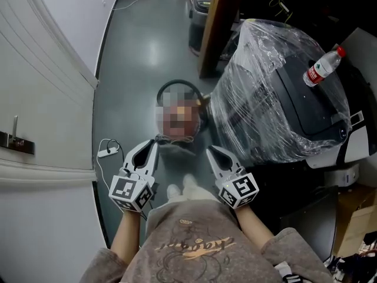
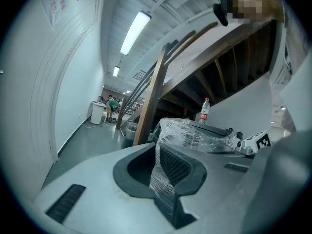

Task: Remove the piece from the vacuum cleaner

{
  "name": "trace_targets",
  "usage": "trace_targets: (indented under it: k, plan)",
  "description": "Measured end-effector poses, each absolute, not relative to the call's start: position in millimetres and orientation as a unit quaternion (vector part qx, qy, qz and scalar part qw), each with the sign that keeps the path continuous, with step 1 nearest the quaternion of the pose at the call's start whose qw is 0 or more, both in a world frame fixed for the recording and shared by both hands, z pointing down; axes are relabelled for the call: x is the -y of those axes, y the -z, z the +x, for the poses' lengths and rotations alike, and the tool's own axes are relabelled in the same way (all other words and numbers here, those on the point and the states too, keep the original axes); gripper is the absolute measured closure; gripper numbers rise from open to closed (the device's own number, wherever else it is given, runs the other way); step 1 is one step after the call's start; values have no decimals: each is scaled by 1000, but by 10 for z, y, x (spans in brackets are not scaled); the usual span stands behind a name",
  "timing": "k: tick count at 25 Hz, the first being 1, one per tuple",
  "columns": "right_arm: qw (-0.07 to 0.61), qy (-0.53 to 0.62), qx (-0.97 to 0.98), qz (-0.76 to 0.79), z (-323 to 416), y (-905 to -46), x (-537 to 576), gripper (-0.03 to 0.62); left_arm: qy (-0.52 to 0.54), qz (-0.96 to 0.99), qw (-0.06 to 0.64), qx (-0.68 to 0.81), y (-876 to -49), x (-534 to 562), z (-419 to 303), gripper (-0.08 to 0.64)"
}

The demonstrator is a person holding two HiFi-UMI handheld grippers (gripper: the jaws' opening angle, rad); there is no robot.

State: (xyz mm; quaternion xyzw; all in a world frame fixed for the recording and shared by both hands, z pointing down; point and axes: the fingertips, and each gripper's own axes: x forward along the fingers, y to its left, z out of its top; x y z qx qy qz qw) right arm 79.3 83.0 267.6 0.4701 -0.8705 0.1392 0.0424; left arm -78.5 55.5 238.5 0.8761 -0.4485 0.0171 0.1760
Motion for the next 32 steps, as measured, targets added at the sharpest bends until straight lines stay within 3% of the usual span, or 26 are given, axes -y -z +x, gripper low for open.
trace_targets:
  k: [4, 8, 12, 22, 32]
  plan:
    - [42, -148, 876, 458, 773, -2714, -743, 504, -9, 878, 183, 443, -2421, -468, -777, 447]
    - [51, -151, 874, 458, 764, -2771, -649, 357, -6, 883, 201, 424, -2471, -408, -755, 328]
    - [77, -152, 874, 456, 782, -2911, -564, 348, -28, 888, 217, 404, -2611, -330, -730, 282]
    - [167, -184, 883, 399, 630, -3885, -290, 348, -146, 896, 222, 357, -3748, 54, -680, 281]
    - [290, -206, 875, 329, 467, -5887, -75, 348, -278, 902, 216, 251, -5748, 163, -461, 281]
